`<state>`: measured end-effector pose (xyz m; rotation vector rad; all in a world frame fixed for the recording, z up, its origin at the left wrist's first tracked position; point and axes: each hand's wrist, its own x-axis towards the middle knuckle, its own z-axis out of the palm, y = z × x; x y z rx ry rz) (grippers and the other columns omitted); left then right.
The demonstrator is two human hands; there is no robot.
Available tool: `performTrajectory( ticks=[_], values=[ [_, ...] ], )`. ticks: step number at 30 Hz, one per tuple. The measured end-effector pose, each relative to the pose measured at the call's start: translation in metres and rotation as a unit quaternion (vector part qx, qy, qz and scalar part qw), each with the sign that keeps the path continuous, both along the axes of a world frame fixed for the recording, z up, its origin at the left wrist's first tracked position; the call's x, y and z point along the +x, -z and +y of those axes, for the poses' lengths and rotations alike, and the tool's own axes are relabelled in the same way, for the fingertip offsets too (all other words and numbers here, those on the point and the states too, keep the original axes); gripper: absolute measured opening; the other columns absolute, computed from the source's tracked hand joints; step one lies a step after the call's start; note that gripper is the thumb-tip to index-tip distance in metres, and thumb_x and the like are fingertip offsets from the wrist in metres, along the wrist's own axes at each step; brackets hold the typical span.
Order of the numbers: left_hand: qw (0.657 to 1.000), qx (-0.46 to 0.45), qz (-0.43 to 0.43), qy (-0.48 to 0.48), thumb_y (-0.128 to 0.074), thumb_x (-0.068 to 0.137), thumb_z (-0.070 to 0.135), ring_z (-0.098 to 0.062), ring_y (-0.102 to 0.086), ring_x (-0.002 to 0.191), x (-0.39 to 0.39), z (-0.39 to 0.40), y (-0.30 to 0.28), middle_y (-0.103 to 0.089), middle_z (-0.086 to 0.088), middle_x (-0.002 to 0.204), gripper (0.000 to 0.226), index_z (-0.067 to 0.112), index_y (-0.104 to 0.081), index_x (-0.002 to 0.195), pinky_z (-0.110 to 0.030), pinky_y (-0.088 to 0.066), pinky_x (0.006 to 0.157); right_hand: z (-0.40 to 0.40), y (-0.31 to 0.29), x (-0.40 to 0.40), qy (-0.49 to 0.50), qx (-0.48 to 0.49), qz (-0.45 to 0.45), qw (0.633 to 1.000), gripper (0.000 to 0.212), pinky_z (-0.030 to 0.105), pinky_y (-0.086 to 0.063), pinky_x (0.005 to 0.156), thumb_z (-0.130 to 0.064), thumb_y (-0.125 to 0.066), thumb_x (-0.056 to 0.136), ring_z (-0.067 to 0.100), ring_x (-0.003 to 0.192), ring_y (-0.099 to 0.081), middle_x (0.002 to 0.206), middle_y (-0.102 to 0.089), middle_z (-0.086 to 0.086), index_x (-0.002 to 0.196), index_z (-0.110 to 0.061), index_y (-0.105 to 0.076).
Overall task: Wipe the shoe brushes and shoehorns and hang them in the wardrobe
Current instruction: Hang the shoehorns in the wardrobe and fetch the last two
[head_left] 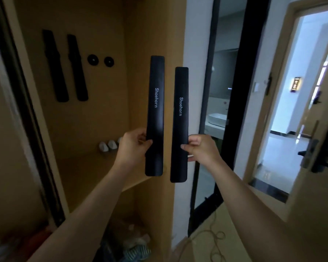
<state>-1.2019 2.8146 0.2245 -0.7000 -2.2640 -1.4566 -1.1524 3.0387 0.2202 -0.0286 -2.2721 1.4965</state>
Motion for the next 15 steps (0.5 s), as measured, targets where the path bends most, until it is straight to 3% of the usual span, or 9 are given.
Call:
performTrajectory(
  ticks=[6,9,15],
  values=[
    [0.994,0.012,0.002,-0.105,-0.068,0.091,0.014,-0.003,-0.069,0.083,-0.072,0.011,-0.017,-0.072,0.016,0.087,0.022,0.036,-0.069,0.09,-0.037,-0.062,0.071,0.019,-0.02,-0.107,-0.081,0.015,-0.006,0.997,0.013,0.035,-0.063,0.064,-0.011,-0.074,0.088,0.018,0.077,-0.074,0.089,-0.076,0.008,0.1,-0.011,-0.074],
    [0.988,0.025,-0.008,-0.151,-0.068,0.091,0.014,-0.005,-0.069,0.087,-0.095,0.006,-0.017,-0.072,0.016,0.09,0.023,0.038,-0.068,0.092,-0.038,-0.062,0.074,0.014,-0.023,-0.153,-0.12,0.027,-0.007,0.992,0.015,0.042,-0.063,0.068,-0.012,-0.074,0.088,0.024,0.081,-0.074,0.09,-0.076,0.011,0.103,-0.007,-0.075],
    [0.976,0.029,-0.006,-0.216,-0.066,0.092,0.013,-0.006,-0.069,0.09,-0.142,-0.012,-0.012,-0.071,0.014,0.093,0.019,0.031,-0.069,0.096,-0.037,-0.062,0.076,-0.015,-0.019,-0.24,-0.183,0.031,-0.02,0.982,0.021,0.038,-0.062,0.068,-0.011,-0.071,0.091,0.022,0.081,-0.073,0.096,-0.073,0.007,0.112,-0.009,-0.07]
  ],
)
